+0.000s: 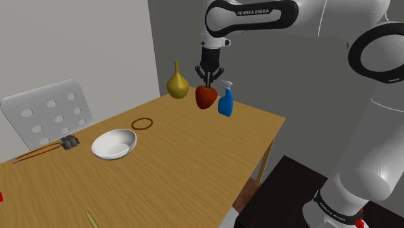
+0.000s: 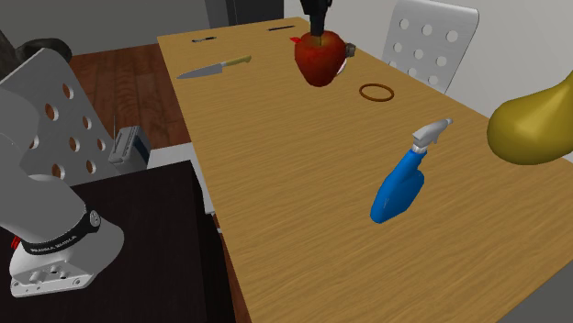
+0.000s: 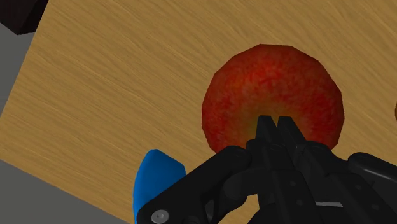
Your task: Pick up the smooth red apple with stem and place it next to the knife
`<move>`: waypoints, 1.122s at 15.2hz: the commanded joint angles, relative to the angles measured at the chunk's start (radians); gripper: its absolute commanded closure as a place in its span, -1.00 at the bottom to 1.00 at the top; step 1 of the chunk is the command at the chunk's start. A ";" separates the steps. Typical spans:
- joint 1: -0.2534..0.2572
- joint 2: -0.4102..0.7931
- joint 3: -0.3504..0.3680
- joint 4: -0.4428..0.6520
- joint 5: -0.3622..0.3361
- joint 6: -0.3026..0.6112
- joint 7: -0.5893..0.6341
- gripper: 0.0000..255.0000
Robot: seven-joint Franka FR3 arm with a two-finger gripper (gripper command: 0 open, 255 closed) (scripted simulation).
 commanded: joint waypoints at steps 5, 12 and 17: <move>0.057 -0.115 0.053 -0.137 0.013 0.024 0.110 1.00; 0.126 -0.207 0.130 -0.238 0.033 0.037 0.253 1.00; 0.177 -0.244 0.192 -0.273 0.047 0.039 0.362 1.00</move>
